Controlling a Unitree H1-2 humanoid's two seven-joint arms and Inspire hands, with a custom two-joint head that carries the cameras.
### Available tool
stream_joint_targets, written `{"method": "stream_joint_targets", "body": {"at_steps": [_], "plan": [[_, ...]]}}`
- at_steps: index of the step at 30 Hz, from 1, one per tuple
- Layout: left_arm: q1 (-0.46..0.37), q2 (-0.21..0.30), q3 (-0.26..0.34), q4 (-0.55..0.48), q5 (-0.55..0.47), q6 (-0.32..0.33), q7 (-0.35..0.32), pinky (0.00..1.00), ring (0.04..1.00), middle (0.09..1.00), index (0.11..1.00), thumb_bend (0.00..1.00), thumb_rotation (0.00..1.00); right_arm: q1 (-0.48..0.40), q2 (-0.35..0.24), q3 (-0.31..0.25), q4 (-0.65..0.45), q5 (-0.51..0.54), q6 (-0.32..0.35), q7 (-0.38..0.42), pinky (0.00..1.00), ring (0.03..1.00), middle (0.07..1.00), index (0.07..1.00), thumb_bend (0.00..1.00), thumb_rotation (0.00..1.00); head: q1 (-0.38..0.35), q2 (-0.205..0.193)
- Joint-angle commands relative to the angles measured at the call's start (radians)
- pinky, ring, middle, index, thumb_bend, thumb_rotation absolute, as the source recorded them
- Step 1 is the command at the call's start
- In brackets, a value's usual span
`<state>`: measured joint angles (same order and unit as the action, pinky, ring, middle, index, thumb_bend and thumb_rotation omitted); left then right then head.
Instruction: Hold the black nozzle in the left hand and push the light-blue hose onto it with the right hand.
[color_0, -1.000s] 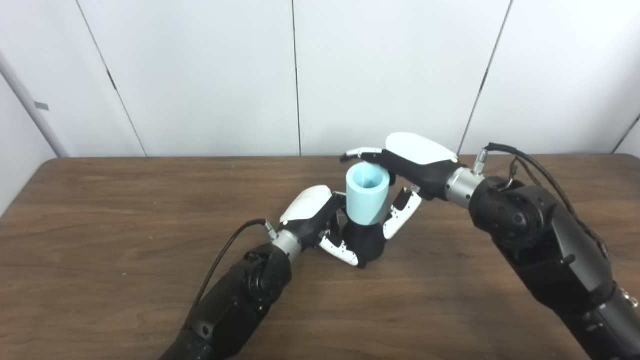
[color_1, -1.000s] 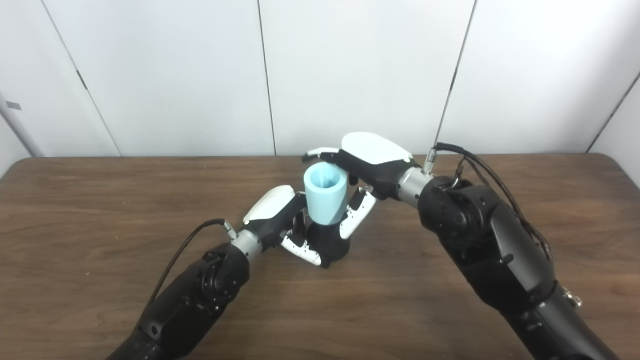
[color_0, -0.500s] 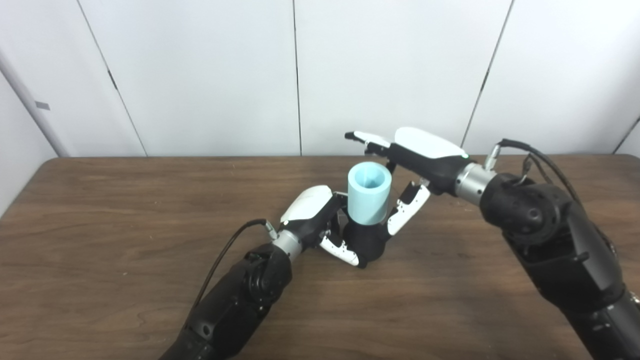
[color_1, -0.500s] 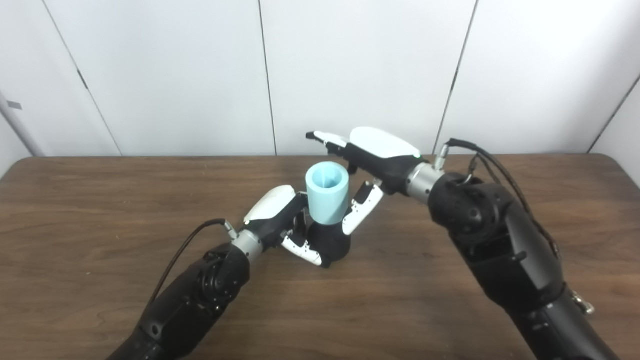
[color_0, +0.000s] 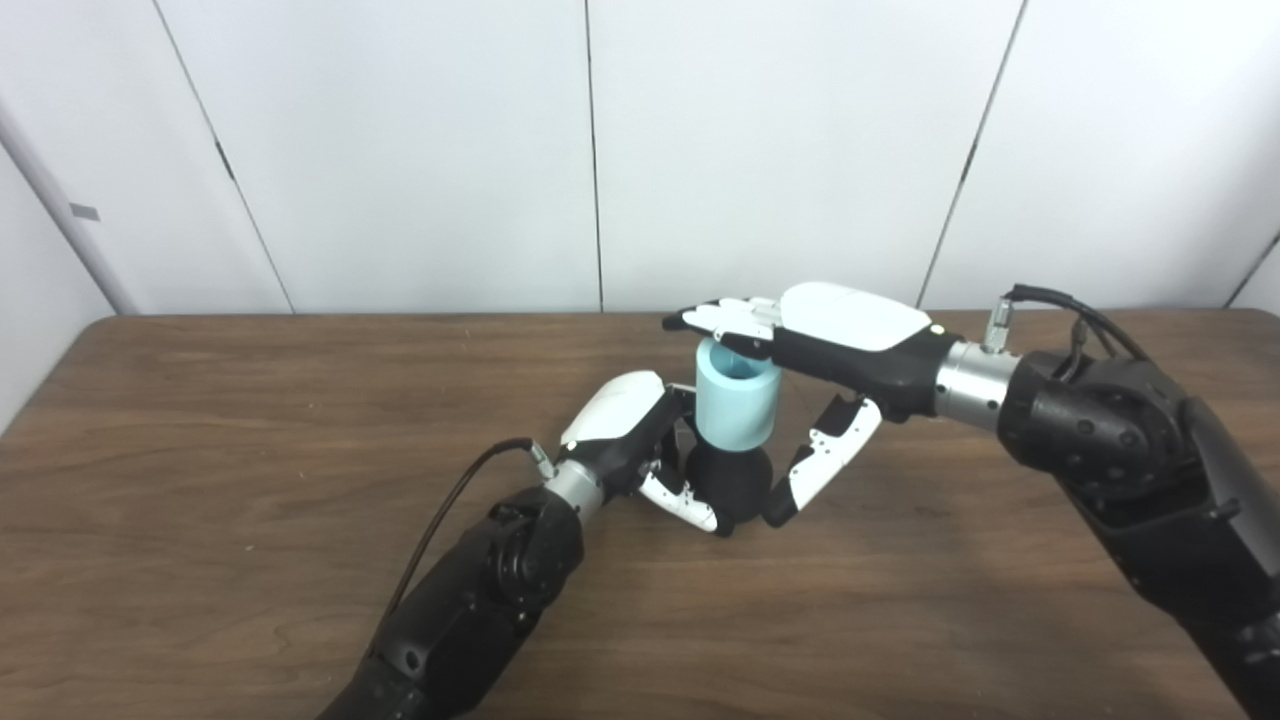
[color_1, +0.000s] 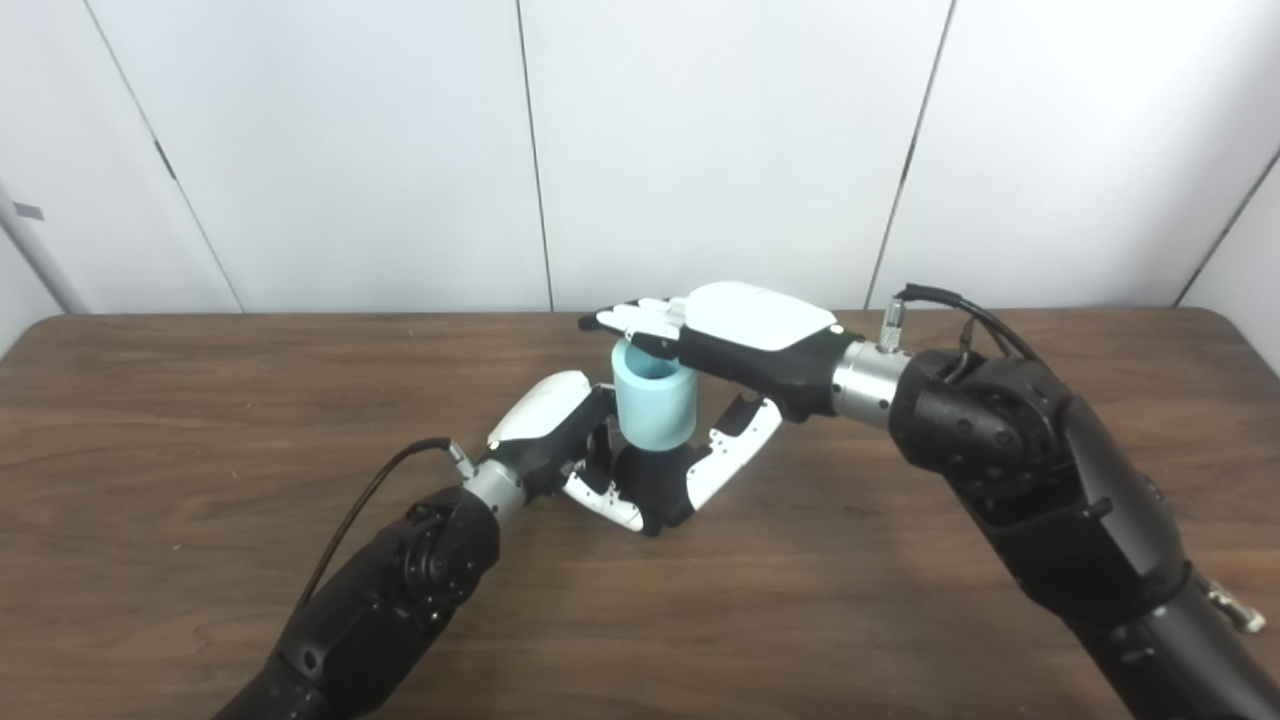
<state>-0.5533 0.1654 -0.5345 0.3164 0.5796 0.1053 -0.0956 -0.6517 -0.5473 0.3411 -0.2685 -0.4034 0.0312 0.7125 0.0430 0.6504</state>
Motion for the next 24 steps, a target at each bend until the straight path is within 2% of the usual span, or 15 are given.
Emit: {"method": "stream_joint_targets", "body": {"at_steps": [1,7,9,11,13,17,19,24], "plan": [[0.052,0.014,-0.046,0.076,0.045,0.051,-0.080,0.36,0.400,0.436,0.488,0.53,0.00,-0.034,-0.021,0.003,-0.040,0.002,-0.046,0.012,1.00,1.000,1.000,1.000,0.92,0.87,0.001,0.002],[0.053,0.012,-0.045,0.076,0.045,0.048,-0.074,0.35,0.398,0.473,0.483,0.53,0.00,-0.026,-0.019,0.002,-0.039,-0.011,-0.041,0.013,1.00,1.000,1.000,1.000,0.94,0.91,0.003,0.003],[0.053,0.013,-0.044,0.075,0.045,0.048,-0.073,0.35,0.394,0.415,0.490,0.52,0.00,-0.026,-0.018,0.000,-0.037,-0.009,-0.039,0.014,1.00,1.000,1.000,1.000,0.94,0.91,0.003,0.003],[0.055,0.015,-0.044,0.071,0.045,0.049,-0.074,0.34,0.393,0.403,0.492,0.52,0.00,-0.027,-0.019,-0.002,-0.034,-0.007,-0.032,0.016,1.00,1.000,1.000,1.000,0.93,0.91,0.003,0.005],[0.057,0.016,-0.043,0.070,0.046,0.050,-0.073,0.35,0.396,0.459,0.485,0.53,0.00,-0.027,-0.020,-0.004,-0.033,-0.006,-0.029,0.018,1.00,1.000,1.000,1.000,0.93,0.91,0.002,0.005],[0.058,0.016,-0.045,0.073,0.047,0.051,-0.073,0.34,0.392,0.472,0.483,0.53,0.00,-0.028,-0.024,-0.010,-0.039,0.002,-0.018,0.028,1.00,1.000,1.000,1.000,0.91,0.90,0.001,0.005],[0.059,0.016,-0.045,0.073,0.048,0.051,-0.073,0.33,0.389,0.415,0.490,0.52,0.00,-0.030,-0.026,-0.014,-0.042,0.005,-0.012,0.032,1.00,1.000,1.000,1.000,0.89,0.90,0.000,0.006],[0.060,0.017,-0.046,0.066,0.050,0.056,-0.075,0.33,0.391,0.403,0.493,0.52,0.00,-0.035,-0.036,-0.031,-0.056,0.011,-0.006,0.042,1.00,1.000,1.000,1.000,0.89,0.89,-0.001,0.007]]}}
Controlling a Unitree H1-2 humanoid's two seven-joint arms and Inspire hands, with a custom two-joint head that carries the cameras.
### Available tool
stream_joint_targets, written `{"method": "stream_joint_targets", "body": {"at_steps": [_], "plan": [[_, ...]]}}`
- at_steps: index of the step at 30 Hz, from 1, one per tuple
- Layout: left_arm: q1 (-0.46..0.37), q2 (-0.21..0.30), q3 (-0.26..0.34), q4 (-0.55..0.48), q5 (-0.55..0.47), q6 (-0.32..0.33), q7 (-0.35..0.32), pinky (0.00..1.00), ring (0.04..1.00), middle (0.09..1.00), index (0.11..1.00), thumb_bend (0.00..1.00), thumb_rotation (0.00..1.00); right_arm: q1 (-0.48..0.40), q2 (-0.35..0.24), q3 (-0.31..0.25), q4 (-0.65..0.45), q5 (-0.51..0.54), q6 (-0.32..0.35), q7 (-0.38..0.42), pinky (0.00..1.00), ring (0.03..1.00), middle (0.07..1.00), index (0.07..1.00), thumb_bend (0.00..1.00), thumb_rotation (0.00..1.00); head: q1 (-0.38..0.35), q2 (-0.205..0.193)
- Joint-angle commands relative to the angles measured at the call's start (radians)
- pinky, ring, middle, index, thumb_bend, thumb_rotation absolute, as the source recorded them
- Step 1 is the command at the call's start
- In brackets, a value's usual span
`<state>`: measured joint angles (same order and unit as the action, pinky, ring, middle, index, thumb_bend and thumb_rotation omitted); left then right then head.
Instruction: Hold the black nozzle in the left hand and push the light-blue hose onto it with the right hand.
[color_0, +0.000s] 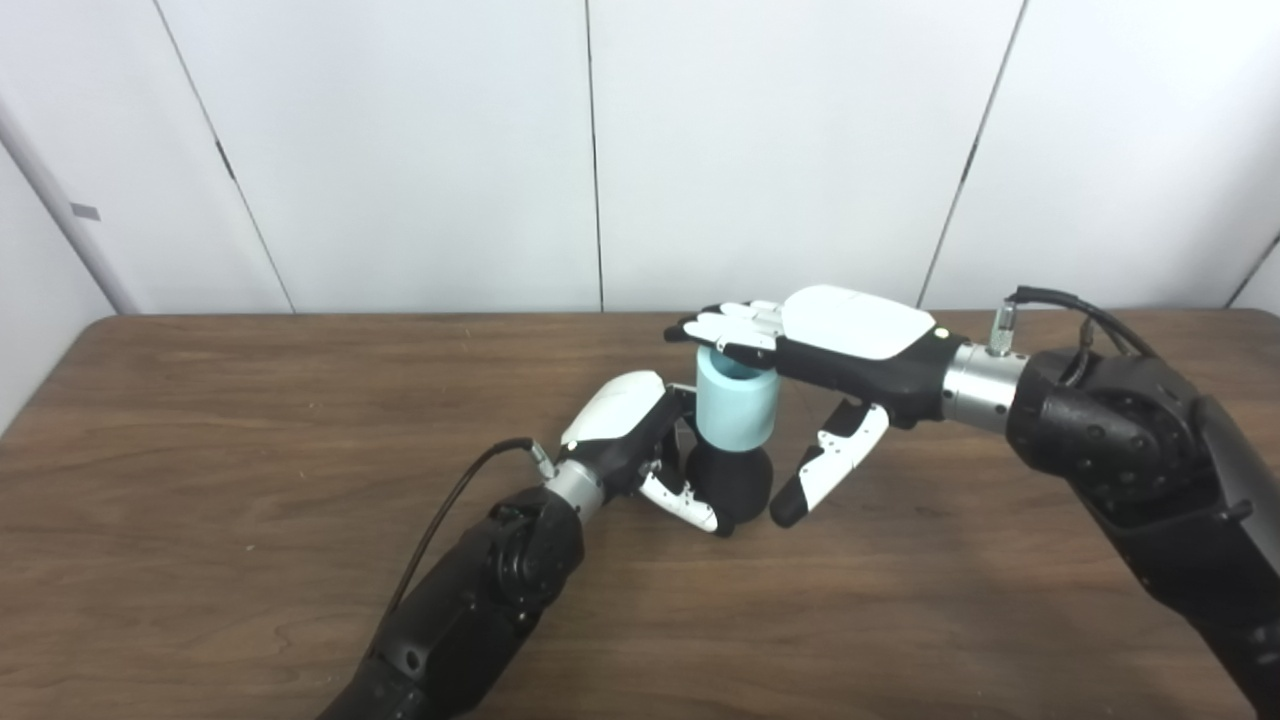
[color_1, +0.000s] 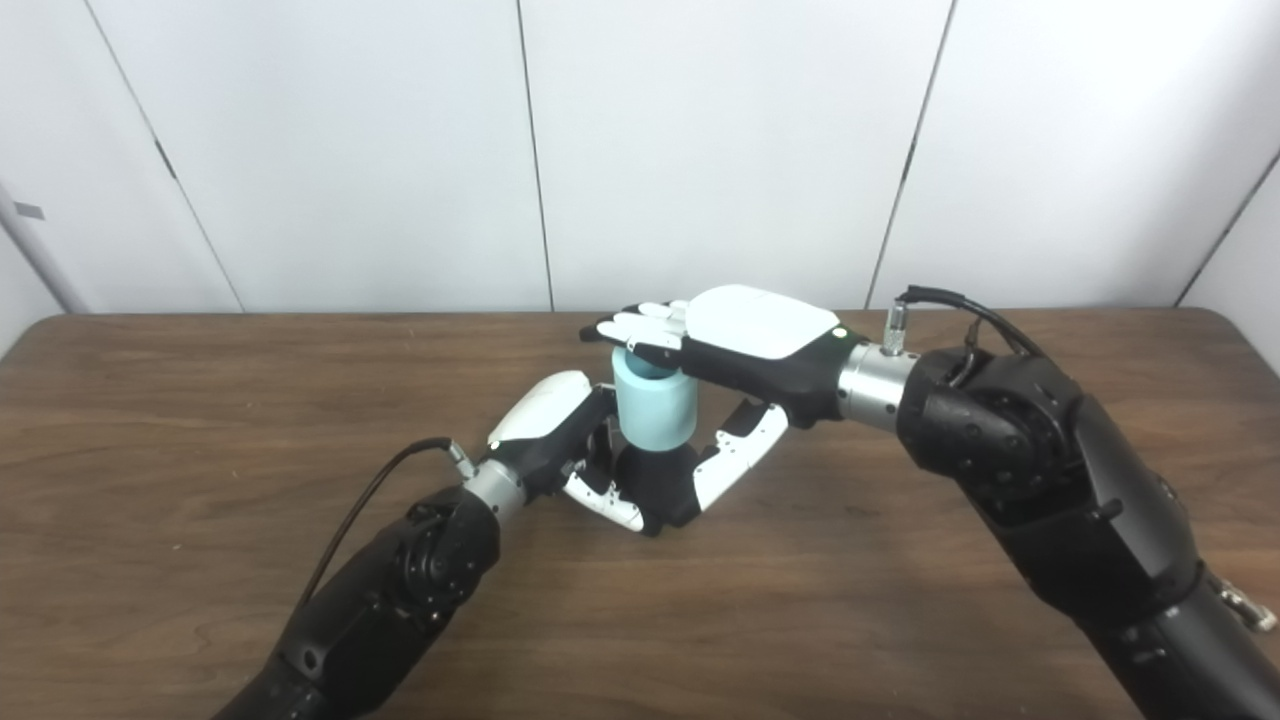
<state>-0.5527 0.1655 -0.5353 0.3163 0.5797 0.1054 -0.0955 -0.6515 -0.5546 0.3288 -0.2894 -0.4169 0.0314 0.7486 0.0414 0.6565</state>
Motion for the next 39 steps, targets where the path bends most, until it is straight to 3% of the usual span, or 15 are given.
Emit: {"method": "stream_joint_targets", "body": {"at_steps": [1,6,13,14,25,39], "plan": [[0.059,0.017,-0.045,0.066,0.050,0.056,-0.076,0.33,0.395,0.404,0.494,0.52,0.00,-0.030,-0.035,-0.021,-0.042,0.024,-0.014,0.009,1.00,1.000,1.000,1.000,0.88,0.89,0.000,0.001],[0.058,0.020,-0.044,0.065,0.047,0.054,-0.077,0.34,0.399,0.403,0.494,0.52,0.00,-0.012,-0.063,0.002,-0.045,0.018,-0.045,0.033,1.00,1.000,1.000,0.992,0.88,0.90,0.001,0.004],[0.056,0.023,-0.044,0.063,0.046,0.054,-0.081,0.34,0.394,0.400,0.493,0.52,0.00,-0.002,-0.083,0.047,-0.048,0.048,-0.006,0.096,0.98,1.000,1.000,0.961,0.92,0.86,0.000,0.009],[0.055,0.024,-0.044,0.063,0.046,0.054,-0.082,0.34,0.392,0.444,0.487,0.53,0.00,0.001,-0.084,0.053,-0.046,0.049,-0.001,0.099,0.99,1.000,1.000,0.962,0.92,0.87,0.000,0.009],[0.054,0.025,-0.043,0.054,0.044,0.057,-0.087,0.31,0.373,0.473,0.483,0.53,0.00,0.016,-0.083,0.105,0.021,0.019,-0.027,0.088,1.00,1.000,1.000,0.981,0.96,0.91,0.001,0.015],[0.058,0.025,-0.041,0.039,0.041,0.066,-0.090,0.30,0.362,0.472,0.483,0.53,0.00,0.012,-0.063,0.124,0.057,-0.004,0.014,0.068,1.00,1.000,1.000,0.986,0.91,0.89,0.003,0.025]]}}
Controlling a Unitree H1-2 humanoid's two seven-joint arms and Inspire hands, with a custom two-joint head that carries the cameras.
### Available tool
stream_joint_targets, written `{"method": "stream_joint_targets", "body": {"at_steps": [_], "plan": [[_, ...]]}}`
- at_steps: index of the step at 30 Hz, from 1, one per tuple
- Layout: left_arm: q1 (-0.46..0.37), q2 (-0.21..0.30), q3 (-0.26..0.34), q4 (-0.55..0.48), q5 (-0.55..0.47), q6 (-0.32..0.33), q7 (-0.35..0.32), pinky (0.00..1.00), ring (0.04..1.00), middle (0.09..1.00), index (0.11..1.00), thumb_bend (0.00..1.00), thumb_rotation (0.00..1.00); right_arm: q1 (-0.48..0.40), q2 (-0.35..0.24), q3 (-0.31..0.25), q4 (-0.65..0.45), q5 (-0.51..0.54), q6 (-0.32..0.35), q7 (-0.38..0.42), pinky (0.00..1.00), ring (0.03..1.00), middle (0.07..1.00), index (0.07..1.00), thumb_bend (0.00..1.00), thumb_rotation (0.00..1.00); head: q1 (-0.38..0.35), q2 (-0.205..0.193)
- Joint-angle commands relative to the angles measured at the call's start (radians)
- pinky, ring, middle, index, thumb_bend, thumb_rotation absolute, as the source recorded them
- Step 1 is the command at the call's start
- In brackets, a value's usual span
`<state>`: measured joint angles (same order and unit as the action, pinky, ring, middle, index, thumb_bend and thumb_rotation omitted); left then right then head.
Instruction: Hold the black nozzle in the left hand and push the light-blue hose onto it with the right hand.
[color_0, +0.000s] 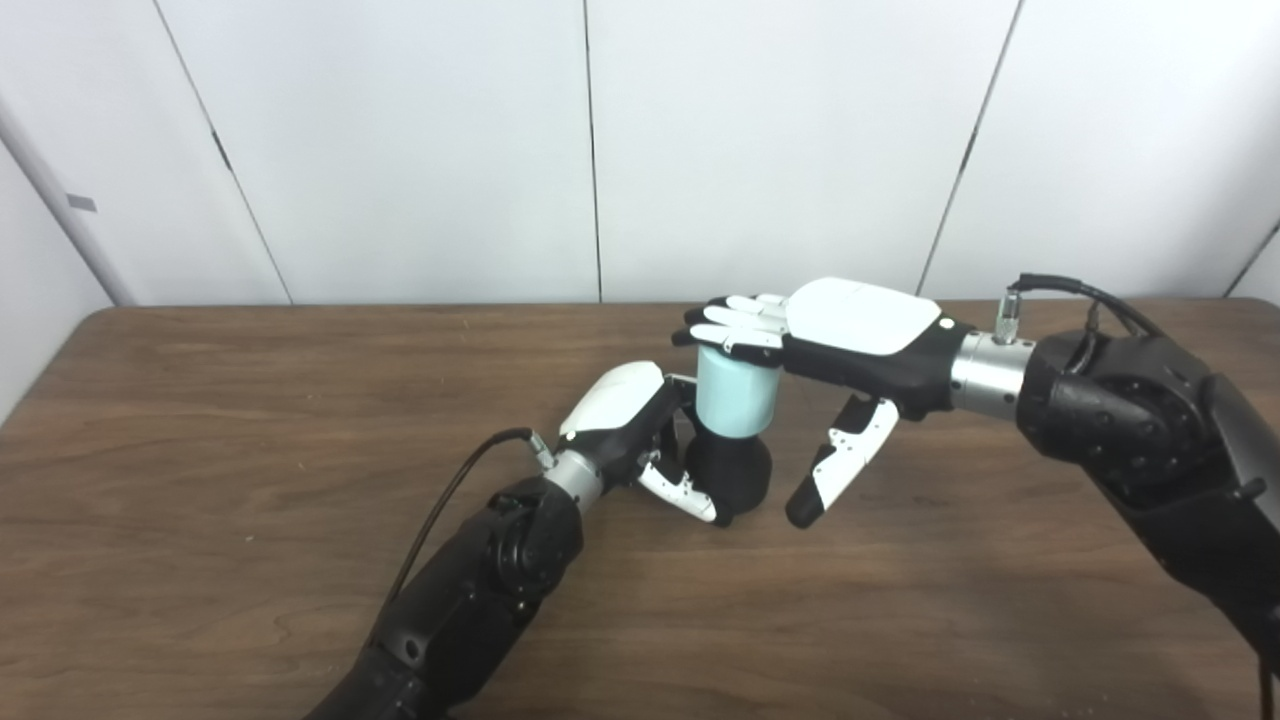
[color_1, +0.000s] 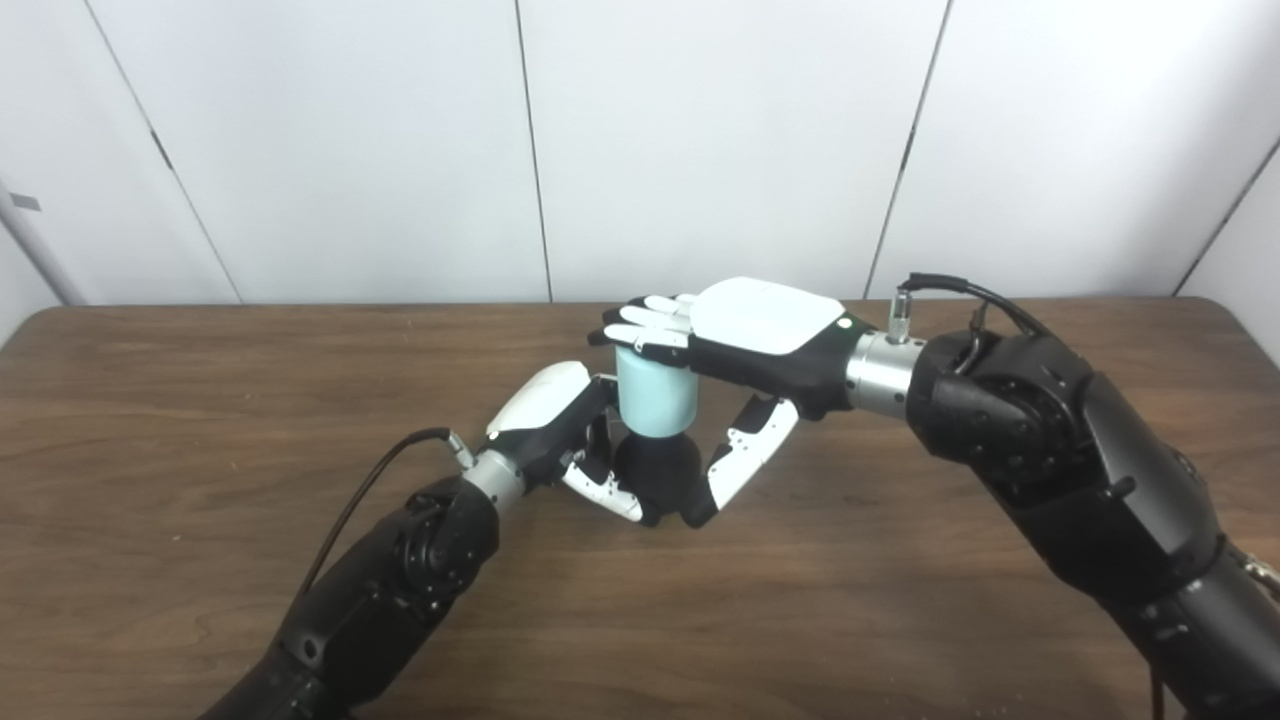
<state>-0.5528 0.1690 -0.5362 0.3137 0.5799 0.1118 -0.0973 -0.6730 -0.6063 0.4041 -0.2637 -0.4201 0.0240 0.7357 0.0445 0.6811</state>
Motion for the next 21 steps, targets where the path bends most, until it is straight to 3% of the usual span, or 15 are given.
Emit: {"method": "stream_joint_targets", "body": {"at_steps": [1,11,15,19,21], "plan": [[0.058,0.021,-0.040,0.040,0.041,0.060,-0.088,0.30,0.362,0.472,0.483,0.53,0.00,0.032,-0.014,0.048,0.029,-0.002,0.028,0.084,1.00,1.000,1.000,0.986,0.91,0.89,0.000,0.001],[0.048,0.016,-0.039,0.052,0.038,0.056,-0.086,0.30,0.355,0.471,0.483,0.53,0.00,0.073,-0.042,0.048,-0.040,0.003,0.057,0.102,1.00,1.000,1.000,0.999,0.93,0.90,0.004,0.004],[0.047,0.022,-0.033,0.054,0.033,0.048,-0.085,0.28,0.330,0.471,0.482,0.53,0.00,0.076,-0.044,0.036,-0.043,0.084,0.012,0.094,1.00,0.998,1.000,0.981,0.87,0.87,0.005,0.006],[0.047,0.025,-0.033,0.054,0.035,0.043,-0.082,0.33,0.369,0.473,0.482,0.53,0.00,0.072,-0.037,0.019,-0.013,0.136,-0.033,0.066,1.00,0.974,0.978,0.946,0.84,0.85,0.004,0.006],[0.045,0.025,-0.033,0.055,0.036,0.042,-0.082,0.36,0.393,0.428,0.489,0.53,0.00,0.075,-0.032,0.017,-0.006,0.146,-0.054,0.053,0.99,0.962,0.961,0.930,0.84,0.85,0.004,0.006]]}}
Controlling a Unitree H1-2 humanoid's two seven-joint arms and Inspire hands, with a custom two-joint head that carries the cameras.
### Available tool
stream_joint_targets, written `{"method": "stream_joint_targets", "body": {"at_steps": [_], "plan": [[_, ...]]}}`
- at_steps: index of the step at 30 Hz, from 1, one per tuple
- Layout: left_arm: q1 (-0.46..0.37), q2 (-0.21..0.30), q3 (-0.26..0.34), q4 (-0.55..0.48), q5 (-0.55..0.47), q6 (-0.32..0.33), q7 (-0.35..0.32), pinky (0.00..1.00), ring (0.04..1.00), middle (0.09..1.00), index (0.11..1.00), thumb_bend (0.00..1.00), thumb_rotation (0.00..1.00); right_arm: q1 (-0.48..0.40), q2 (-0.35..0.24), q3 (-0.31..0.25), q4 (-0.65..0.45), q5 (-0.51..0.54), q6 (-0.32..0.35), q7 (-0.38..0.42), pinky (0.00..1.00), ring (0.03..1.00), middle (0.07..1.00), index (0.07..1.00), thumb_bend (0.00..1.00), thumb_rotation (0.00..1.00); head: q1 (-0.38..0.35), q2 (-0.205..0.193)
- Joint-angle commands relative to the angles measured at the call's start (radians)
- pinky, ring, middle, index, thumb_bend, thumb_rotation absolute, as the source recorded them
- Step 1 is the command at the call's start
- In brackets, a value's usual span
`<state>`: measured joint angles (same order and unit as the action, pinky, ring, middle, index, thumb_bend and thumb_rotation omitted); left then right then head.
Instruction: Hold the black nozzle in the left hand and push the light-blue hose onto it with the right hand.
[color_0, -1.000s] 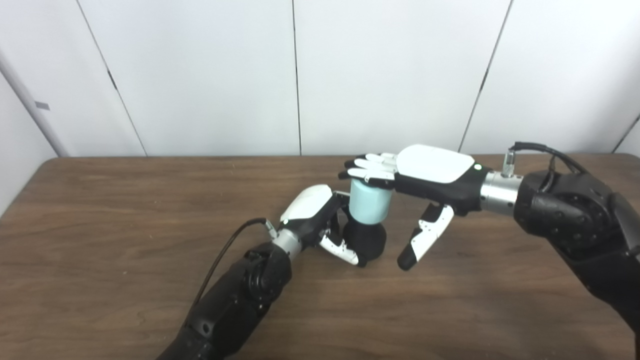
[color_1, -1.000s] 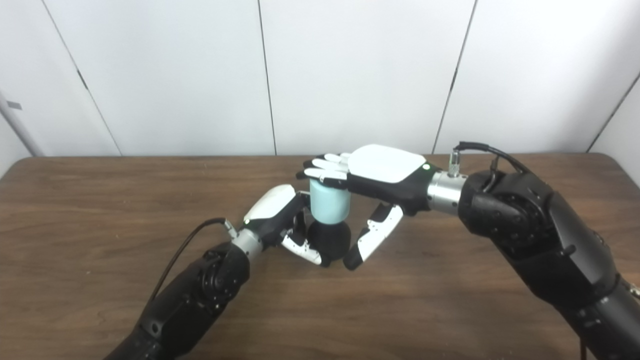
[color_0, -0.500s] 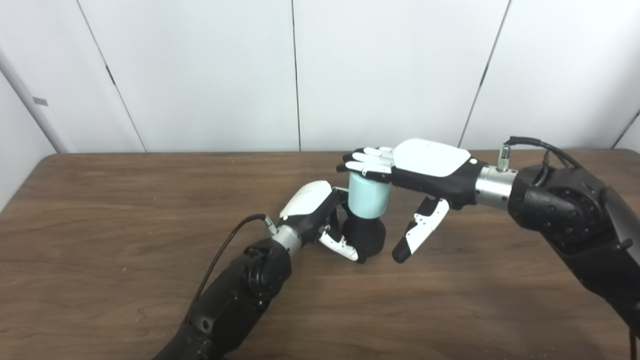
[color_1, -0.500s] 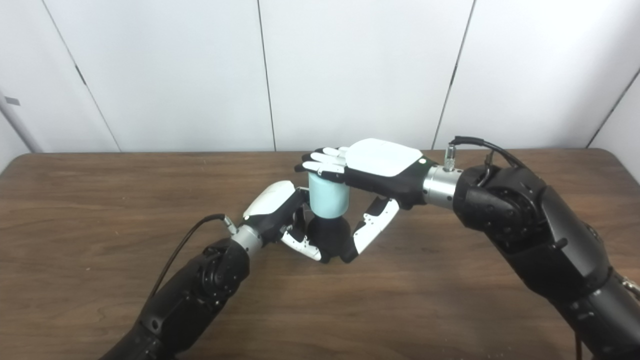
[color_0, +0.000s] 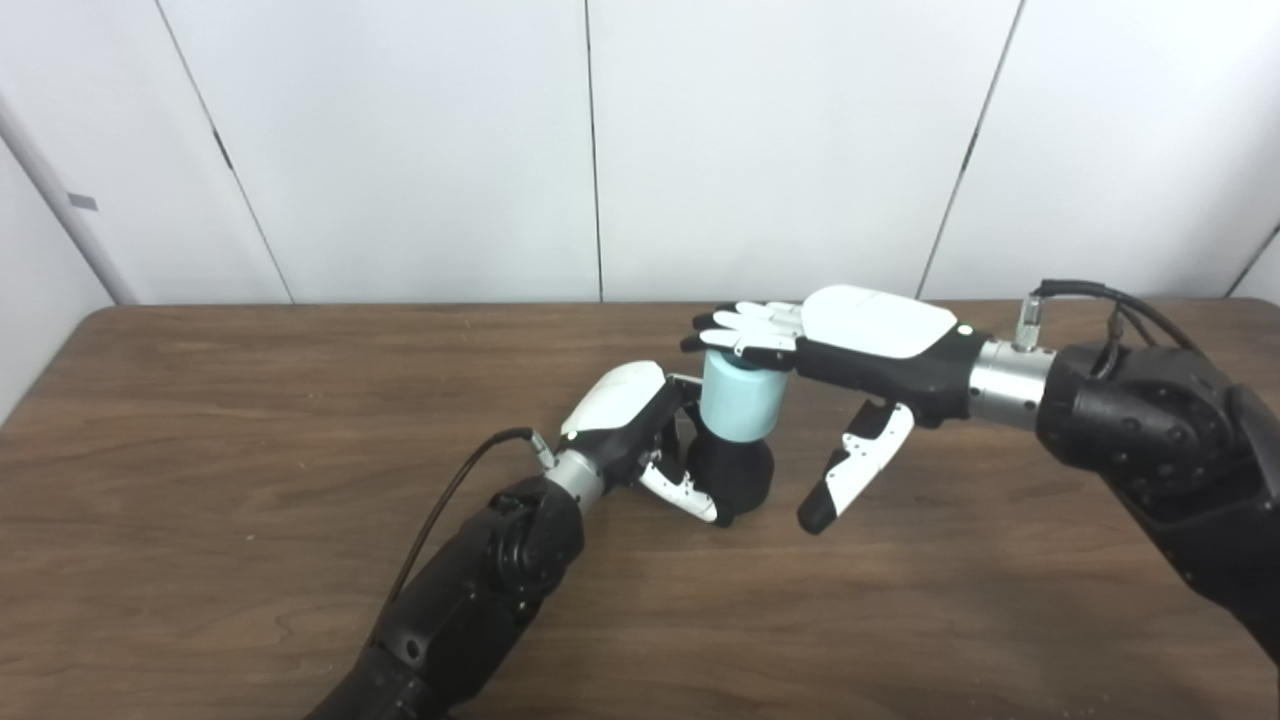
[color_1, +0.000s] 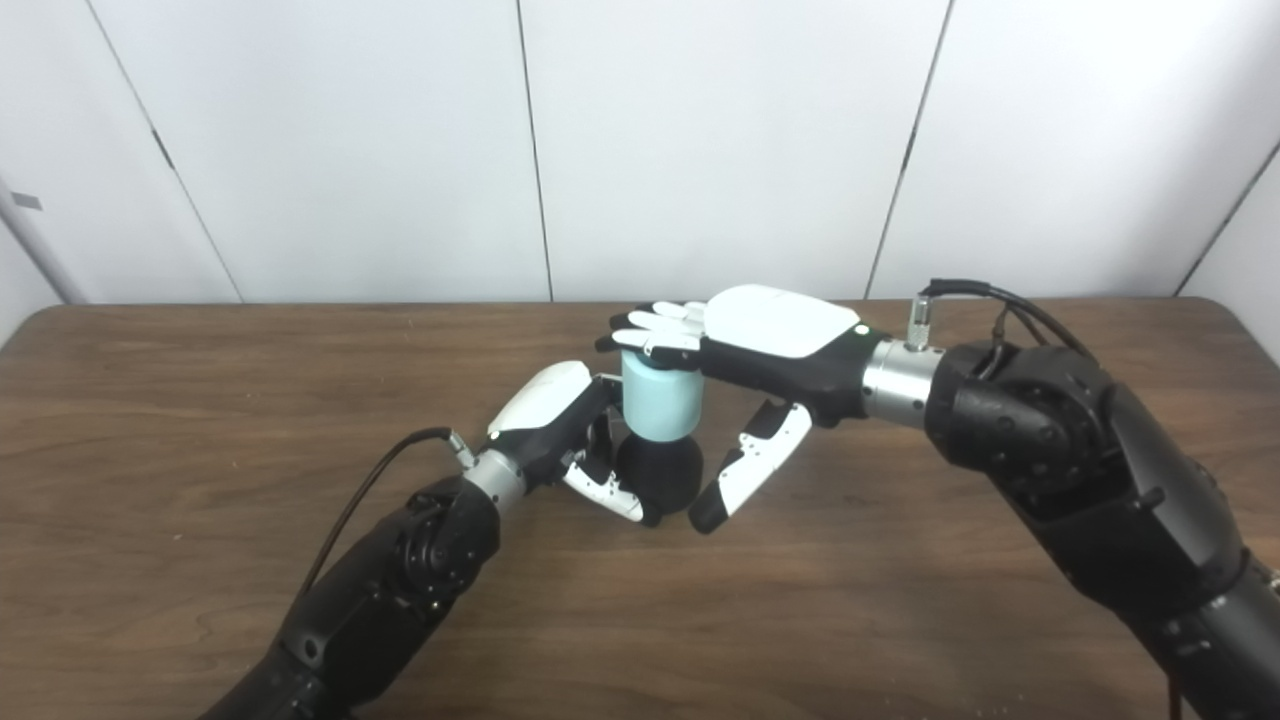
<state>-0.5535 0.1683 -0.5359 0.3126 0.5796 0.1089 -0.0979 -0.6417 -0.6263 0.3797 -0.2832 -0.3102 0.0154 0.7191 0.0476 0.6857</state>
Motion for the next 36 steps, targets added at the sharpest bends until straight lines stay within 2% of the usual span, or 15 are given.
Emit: {"method": "stream_joint_targets", "body": {"at_steps": [1,6,13,21,25,29,32,36], "plan": [[0.044,0.026,-0.034,0.056,0.037,0.043,-0.082,0.36,0.401,0.420,0.490,0.53,0.00,0.047,-0.010,0.044,0.015,0.035,-0.059,0.062,0.99,0.959,0.956,0.926,0.84,0.85,0.001,0.001],[0.041,0.026,-0.036,0.062,0.039,0.036,-0.078,0.40,0.423,0.414,0.492,0.52,0.00,0.046,-0.011,0.068,0.003,0.016,-0.079,0.055,0.98,0.956,0.954,0.921,0.83,0.85,0.000,0.003],[0.041,0.026,-0.036,0.064,0.040,0.032,-0.075,0.38,0.406,0.409,0.492,0.52,0.00,0.041,-0.022,0.098,0.000,0.000,-0.082,0.072,0.99,0.956,0.956,0.921,0.83,0.86,0.002,0.007],[0.041,0.022,-0.034,0.061,0.037,0.037,-0.078,0.38,0.415,0.416,0.492,0.53,0.00,0.040,-0.016,0.155,0.073,-0.068,-0.120,0.062,0.99,0.957,0.958,0.921,0.84,0.86,0.007,0.010],[0.042,0.026,-0.031,0.052,0.036,0.041,-0.082,0.39,0.430,0.427,0.492,0.53,0.00,0.034,-0.025,0.182,0.071,-0.098,-0.114,0.077,0.99,0.961,0.960,0.923,0.85,0.86,0.008,0.012],[0.042,0.028,-0.030,0.055,0.037,0.042,-0.084,0.45,0.470,0.455,0.489,0.53,0.00,0.030,-0.041,0.182,0.071,-0.101,-0.105,0.089,0.99,0.963,0.964,0.932,0.84,0.86,0.008,0.011],[0.043,0.030,-0.031,0.058,0.040,0.041,-0.082,0.48,0.475,0.444,0.490,0.53,0.00,0.030,-0.049,0.172,0.072,-0.095,-0.103,0.081,0.99,0.963,0.965,0.933,0.84,0.86,0.007,0.011],[0.043,0.029,-0.034,0.059,0.043,0.044,-0.082,0.45,0.444,0.420,0.492,0.53,0.00,0.027,-0.039,0.121,0.083,-0.063,-0.094,0.027,0.97,0.960,0.962,0.931,0.84,0.86,0.005,0.008]]}}
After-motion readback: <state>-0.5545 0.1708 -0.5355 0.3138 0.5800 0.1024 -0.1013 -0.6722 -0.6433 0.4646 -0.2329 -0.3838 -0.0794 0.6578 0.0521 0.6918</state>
